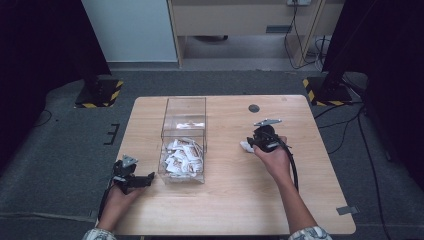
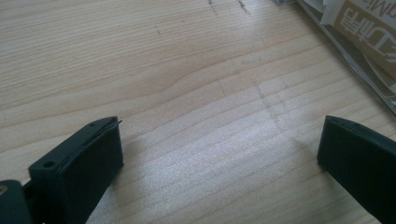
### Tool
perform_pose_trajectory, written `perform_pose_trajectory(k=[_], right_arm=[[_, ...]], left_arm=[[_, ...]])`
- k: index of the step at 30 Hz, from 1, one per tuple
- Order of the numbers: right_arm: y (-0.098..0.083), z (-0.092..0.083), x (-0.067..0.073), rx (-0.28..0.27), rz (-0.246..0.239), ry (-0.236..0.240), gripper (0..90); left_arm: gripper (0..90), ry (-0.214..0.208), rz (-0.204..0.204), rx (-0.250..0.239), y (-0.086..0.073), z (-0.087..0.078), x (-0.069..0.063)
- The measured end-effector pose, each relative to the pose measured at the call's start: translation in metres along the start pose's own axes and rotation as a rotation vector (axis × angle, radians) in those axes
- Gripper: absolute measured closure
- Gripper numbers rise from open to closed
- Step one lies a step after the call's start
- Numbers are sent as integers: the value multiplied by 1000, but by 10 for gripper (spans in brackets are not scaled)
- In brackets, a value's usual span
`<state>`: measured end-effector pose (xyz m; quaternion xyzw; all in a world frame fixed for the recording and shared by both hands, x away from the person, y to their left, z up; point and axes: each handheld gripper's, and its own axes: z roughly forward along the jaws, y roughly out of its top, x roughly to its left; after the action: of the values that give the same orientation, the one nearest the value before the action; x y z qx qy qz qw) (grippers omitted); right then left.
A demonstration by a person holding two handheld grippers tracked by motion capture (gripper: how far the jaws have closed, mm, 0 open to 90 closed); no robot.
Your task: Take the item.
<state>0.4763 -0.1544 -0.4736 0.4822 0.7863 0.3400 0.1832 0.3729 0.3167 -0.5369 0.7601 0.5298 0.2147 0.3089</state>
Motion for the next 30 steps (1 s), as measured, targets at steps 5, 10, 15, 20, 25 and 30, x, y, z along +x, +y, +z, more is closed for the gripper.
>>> perform_pose_trajectory(k=[5,10,15,20,25,30], right_arm=[[-2,-7,0,-21,9,9,470],[-10,-17,3,-47,-6,-6,346],[-24,-27,8,-58,-13,-1,271],[-39,-32,17,-43,-19,27,191],[-59,-32,26,0,-38,57,121],[-87,-27,31,23,-14,77,95]], left_arm=[[0,0,0,0,0,0,0],[0,0,0,0,0,0,0],[0,0,0,0,0,0,0],[0,0,0,0,0,0,0],[0,0,0,0,0,0,0],[0,0,0,0,0,0,0]])
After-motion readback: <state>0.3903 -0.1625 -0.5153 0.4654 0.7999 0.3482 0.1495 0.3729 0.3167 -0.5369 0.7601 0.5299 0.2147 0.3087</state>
